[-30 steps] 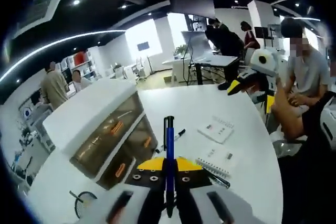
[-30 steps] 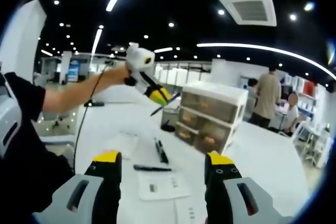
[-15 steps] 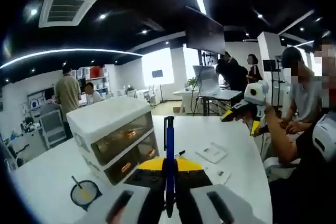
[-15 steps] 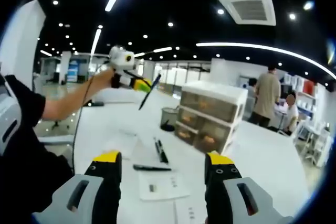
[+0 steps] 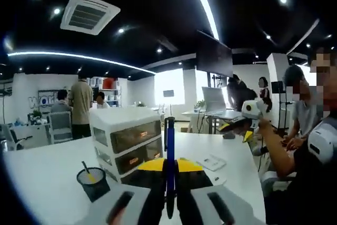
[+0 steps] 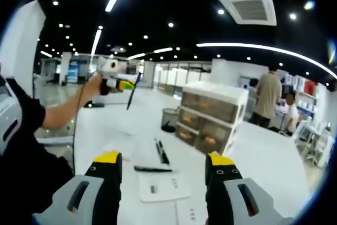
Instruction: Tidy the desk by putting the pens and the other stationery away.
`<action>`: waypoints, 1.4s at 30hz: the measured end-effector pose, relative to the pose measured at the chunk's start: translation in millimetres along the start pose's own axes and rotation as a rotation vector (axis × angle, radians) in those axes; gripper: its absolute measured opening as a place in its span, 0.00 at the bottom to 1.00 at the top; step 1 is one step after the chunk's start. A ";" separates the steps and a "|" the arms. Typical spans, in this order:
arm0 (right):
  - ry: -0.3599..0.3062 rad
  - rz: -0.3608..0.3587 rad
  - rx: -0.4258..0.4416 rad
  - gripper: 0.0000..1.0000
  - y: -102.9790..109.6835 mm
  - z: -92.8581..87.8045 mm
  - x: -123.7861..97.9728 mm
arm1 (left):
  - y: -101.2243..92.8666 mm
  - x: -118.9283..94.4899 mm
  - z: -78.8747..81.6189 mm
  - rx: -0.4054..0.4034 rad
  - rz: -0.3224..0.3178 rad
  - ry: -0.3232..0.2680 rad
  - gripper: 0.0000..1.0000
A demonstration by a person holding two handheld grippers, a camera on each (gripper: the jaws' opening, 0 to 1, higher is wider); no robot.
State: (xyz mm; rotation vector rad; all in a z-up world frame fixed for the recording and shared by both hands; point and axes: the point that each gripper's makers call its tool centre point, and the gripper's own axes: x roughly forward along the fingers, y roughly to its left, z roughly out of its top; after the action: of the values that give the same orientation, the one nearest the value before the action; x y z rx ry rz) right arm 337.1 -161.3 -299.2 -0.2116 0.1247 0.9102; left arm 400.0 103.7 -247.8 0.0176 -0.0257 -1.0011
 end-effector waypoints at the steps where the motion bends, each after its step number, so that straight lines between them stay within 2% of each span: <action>1: 0.000 0.001 0.000 0.61 0.5 0.1 0.2 | -0.8 -5.0 -0.5 -0.007 0.000 -0.014 0.06; 5: 0.003 0.002 -0.001 0.61 0.8 -0.3 1.1 | -8.4 -18.2 -6.5 -0.010 0.004 -0.037 0.06; 10: 0.003 0.002 -0.001 0.61 2.3 0.0 1.6 | -14.3 -37.0 -2.6 -0.015 0.029 -0.105 0.06; 18: -0.002 0.017 0.000 0.61 6.9 0.8 3.3 | -21.5 -52.5 -4.8 -0.016 0.042 -0.157 0.06; 22: -0.004 0.020 0.000 0.60 7.5 1.1 3.6 | -24.5 -56.1 -8.1 -0.011 0.049 -0.166 0.06; 30: -0.003 0.019 -0.003 0.60 7.8 1.7 4.4 | -21.9 -61.0 -3.7 -0.009 0.049 -0.185 0.06; 42: 0.006 0.038 -0.010 0.60 12.6 0.9 10.4 | -31.1 -57.6 -2.4 0.016 0.059 -0.175 0.06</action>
State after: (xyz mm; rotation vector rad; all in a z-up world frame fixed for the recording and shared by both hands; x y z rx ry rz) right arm 333.4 -145.6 -302.0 -0.2221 0.1298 0.9481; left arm 342.8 135.4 -251.7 -0.0558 -0.1933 -0.9414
